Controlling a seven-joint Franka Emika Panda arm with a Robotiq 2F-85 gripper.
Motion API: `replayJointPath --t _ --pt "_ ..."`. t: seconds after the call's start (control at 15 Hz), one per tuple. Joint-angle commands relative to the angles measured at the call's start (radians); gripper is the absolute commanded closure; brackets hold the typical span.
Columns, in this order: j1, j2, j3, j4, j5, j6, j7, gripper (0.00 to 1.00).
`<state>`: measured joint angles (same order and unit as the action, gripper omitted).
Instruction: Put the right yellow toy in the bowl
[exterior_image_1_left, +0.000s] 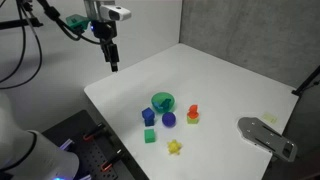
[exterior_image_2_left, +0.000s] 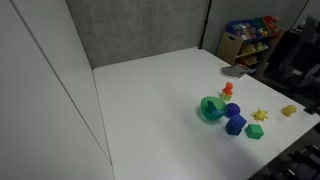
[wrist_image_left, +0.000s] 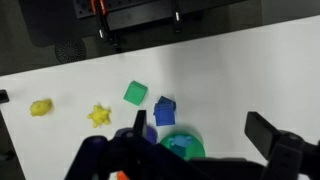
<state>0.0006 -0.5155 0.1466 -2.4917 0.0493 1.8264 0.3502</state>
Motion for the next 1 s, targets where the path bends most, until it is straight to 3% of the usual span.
replayJointPath --t 0.0,0.53,0.93 --pt "0.005 0.001 -0.005 0.002 -0.002 -0.001 0.002 0.00" --pt "-0.003 0.046 0.004 0.038 0.001 0.042 0.042 0.00" --pt "-0.017 0.152 0.004 0.104 -0.013 0.121 0.107 0.00"
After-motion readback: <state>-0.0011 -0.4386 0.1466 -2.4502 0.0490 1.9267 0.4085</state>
